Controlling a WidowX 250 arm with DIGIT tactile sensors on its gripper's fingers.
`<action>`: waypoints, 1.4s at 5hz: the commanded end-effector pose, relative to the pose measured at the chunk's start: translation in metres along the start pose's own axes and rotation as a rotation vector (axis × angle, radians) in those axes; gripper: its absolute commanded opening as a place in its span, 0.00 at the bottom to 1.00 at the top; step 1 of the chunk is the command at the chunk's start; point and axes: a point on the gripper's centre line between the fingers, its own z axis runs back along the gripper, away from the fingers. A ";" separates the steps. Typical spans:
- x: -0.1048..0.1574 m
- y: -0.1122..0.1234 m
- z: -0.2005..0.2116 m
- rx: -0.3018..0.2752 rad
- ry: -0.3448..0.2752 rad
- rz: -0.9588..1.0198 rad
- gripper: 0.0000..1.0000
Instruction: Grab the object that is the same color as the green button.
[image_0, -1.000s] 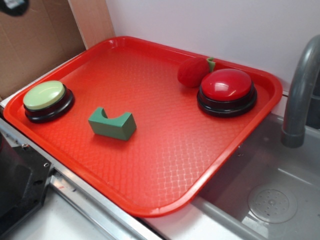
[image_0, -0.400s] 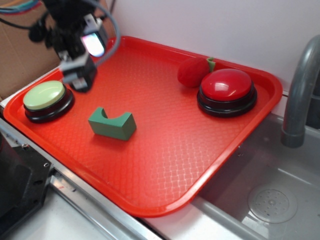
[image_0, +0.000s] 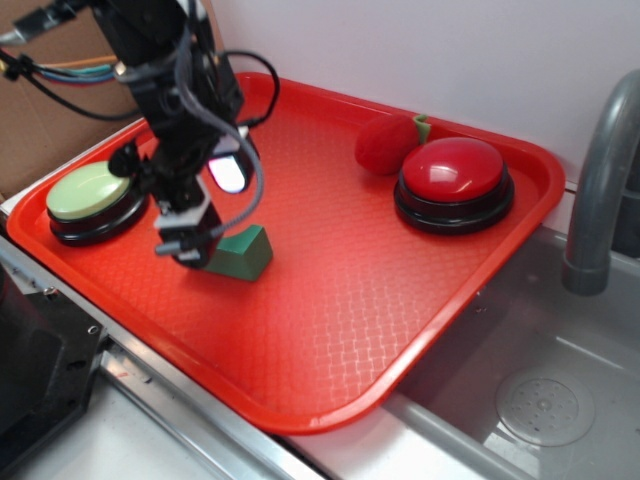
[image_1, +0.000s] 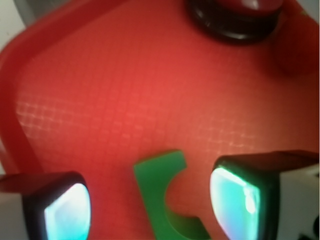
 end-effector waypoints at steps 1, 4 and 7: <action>-0.013 0.005 -0.037 0.029 -0.022 -0.029 1.00; -0.008 0.001 -0.040 0.058 -0.021 -0.019 0.00; 0.016 0.020 0.037 0.039 0.070 0.496 0.00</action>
